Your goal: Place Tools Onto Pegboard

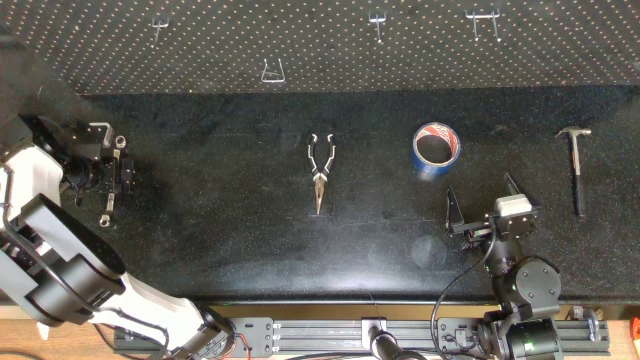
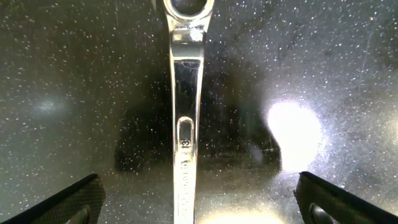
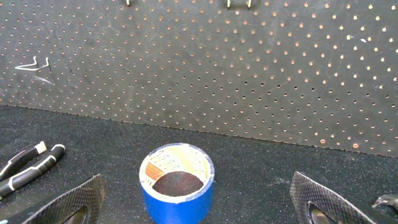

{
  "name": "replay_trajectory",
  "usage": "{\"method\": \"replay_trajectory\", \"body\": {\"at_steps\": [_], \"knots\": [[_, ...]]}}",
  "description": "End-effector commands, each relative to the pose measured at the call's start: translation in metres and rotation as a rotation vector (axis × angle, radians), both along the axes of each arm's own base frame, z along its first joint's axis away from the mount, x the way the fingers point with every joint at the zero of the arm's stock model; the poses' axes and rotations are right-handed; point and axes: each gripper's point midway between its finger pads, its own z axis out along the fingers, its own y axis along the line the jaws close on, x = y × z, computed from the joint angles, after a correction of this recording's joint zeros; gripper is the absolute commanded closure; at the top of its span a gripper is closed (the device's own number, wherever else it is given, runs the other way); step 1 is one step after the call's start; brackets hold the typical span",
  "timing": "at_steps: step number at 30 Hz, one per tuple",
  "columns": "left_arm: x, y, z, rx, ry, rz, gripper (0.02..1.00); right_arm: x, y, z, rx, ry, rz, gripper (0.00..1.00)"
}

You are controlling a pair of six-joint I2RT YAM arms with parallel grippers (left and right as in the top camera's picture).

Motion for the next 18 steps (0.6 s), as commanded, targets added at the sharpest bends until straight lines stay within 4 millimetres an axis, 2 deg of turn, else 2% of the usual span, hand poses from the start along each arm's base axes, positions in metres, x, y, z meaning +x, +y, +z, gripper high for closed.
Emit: {"method": "replay_trajectory", "body": {"at_steps": [1, 8, 9, 11, 13, 18], "knots": [[0.0009, 0.0063, -0.0091, -0.001, 0.021, 0.016, 0.023, -0.0004, 0.001, -0.001, 0.014, 0.002, 0.002, 0.025], [0.0001, 0.0071, -0.0182, -0.006, 0.036, 0.017, 0.023, -0.0004, 0.001, -0.001, 0.014, 0.002, 0.002, 0.025], [0.0002, 0.0072, -0.0187, -0.006, 0.037, 0.017, 0.163, -0.0004, 0.001, -0.001, 0.014, 0.002, 0.002, 0.025], [0.001, 0.0073, -0.0187, -0.006, 0.033, 0.016, 0.658, -0.0004, 0.001, -0.001, 0.014, 0.002, 0.002, 0.025], [0.0017, 0.0066, -0.0186, -0.011, 0.029, 0.016, 0.989, -0.0004, 0.001, -0.001, 0.014, 0.002, 0.002, 0.025], [-0.0005, -0.0006, -0.0152, -0.035, 0.04, 0.035, 0.991, -0.0004, 0.001, -0.001, 0.014, 0.002, 0.002, 0.027]]}}
